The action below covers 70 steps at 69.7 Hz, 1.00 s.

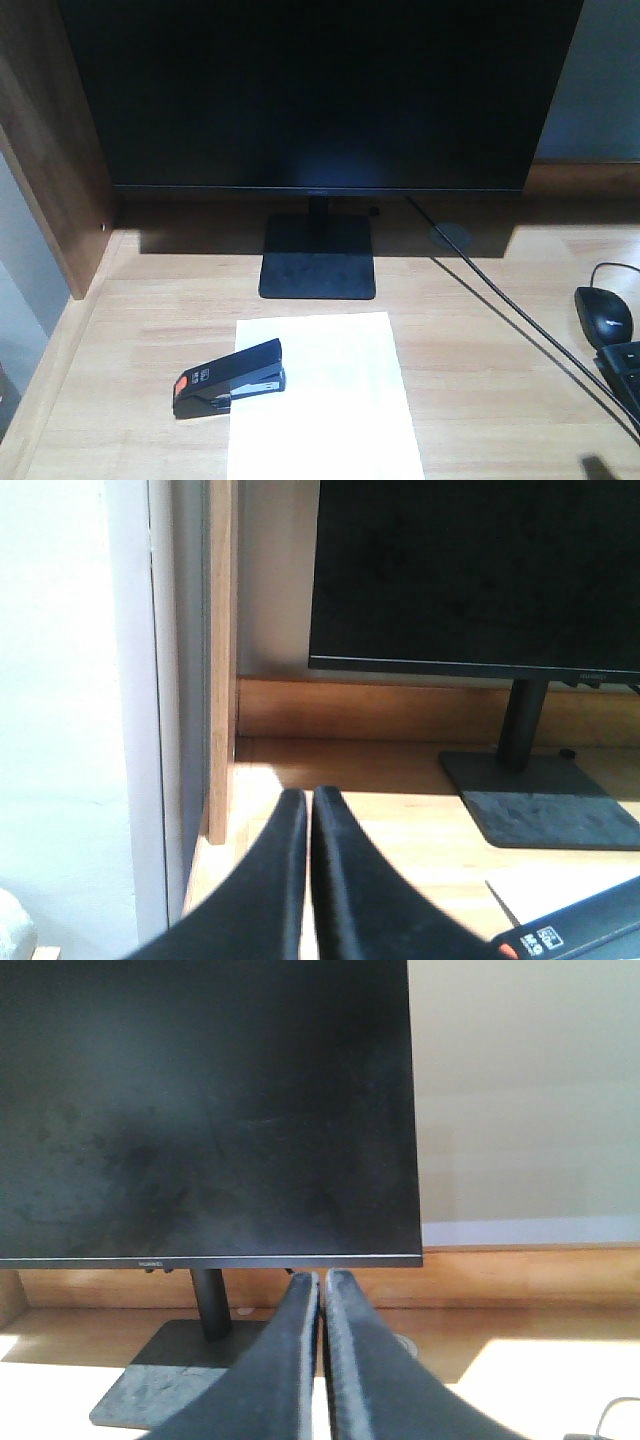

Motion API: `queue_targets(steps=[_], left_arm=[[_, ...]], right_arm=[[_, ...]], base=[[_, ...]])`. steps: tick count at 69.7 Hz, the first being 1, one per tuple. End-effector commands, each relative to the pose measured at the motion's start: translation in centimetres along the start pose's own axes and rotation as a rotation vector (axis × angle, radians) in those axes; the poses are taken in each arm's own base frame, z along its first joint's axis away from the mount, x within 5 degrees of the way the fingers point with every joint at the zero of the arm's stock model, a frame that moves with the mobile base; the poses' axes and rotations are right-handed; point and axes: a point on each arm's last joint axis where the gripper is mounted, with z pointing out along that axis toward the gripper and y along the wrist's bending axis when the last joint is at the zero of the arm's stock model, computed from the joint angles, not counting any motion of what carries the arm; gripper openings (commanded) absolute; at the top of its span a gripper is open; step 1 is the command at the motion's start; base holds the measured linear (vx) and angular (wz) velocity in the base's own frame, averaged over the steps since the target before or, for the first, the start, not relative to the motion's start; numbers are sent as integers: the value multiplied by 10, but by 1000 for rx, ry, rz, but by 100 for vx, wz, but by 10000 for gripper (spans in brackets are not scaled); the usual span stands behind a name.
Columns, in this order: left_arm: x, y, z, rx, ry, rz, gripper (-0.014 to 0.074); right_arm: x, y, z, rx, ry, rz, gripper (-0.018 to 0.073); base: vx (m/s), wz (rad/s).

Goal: Grab stapler and paper to desk for stapling

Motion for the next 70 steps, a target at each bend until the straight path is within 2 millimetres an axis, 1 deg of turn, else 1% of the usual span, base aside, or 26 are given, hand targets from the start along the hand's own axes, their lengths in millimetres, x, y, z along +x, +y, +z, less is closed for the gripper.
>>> queue_targets(steps=[1,70], left_arm=[[-1,0,-1,5,-51,-6,-6],[0,0,-1,3,-38,-6,-6]], right_arm=[[-9,0,1,8,-22,-28,-6],[-9,0,1,8,-22,-28,-6]], base=[[0,0],[0,0]])
